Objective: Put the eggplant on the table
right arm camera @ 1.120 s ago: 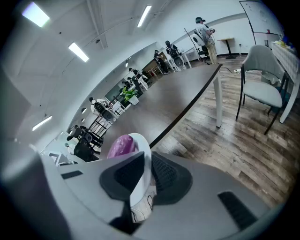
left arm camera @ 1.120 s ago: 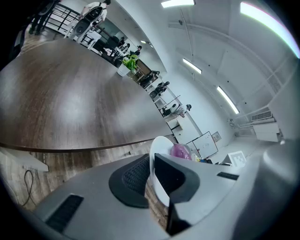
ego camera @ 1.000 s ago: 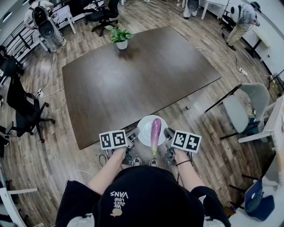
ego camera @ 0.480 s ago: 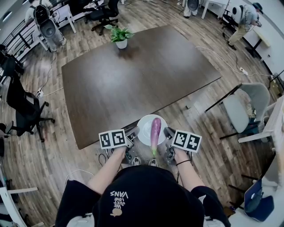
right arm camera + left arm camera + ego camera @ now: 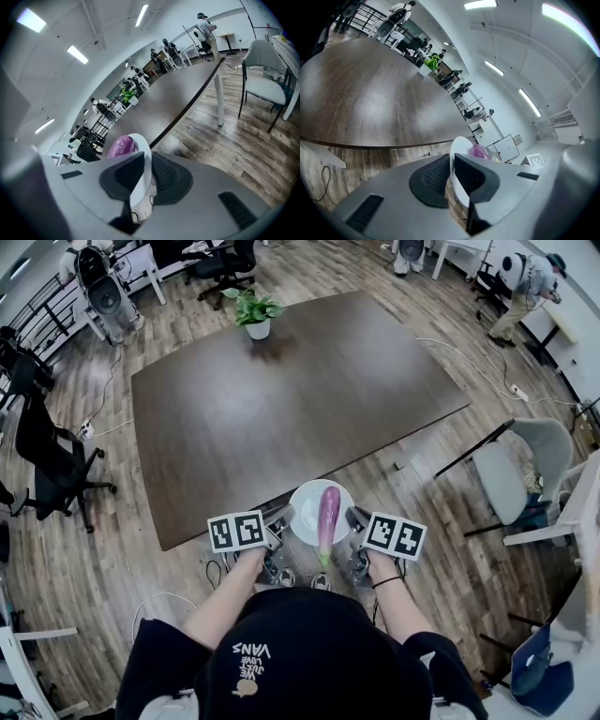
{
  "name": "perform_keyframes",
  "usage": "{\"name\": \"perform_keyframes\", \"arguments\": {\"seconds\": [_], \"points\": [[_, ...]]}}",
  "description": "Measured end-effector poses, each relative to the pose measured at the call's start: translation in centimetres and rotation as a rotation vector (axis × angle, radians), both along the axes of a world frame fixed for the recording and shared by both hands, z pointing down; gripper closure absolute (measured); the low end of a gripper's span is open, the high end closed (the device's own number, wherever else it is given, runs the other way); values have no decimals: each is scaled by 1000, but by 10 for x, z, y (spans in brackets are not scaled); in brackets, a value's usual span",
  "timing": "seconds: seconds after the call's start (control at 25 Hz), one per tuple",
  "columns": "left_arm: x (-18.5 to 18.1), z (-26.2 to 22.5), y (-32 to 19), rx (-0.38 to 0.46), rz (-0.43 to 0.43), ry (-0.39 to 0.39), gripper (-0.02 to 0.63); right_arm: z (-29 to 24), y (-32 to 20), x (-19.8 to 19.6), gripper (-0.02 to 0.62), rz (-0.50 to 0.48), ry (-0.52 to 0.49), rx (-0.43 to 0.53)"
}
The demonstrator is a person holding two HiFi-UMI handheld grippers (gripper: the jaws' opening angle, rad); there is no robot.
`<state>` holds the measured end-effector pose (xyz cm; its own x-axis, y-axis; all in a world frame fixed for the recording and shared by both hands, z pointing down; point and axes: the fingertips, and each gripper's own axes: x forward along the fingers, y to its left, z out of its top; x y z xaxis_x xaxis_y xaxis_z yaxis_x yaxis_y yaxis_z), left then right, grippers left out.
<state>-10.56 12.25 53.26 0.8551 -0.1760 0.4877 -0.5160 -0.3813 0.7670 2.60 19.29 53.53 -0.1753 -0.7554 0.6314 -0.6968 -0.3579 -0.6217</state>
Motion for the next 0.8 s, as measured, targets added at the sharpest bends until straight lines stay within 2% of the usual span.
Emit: {"name": "perform_keyframes", "arguments": {"seconds": [0.32,0.8], "points": [[2,12,13,-3,-33,-1,572,11,9,5,535,-41,-3,-1],[11,16,-2,-13,-82,11,572,16,-12,15,535,-80,-4,-3]]}}
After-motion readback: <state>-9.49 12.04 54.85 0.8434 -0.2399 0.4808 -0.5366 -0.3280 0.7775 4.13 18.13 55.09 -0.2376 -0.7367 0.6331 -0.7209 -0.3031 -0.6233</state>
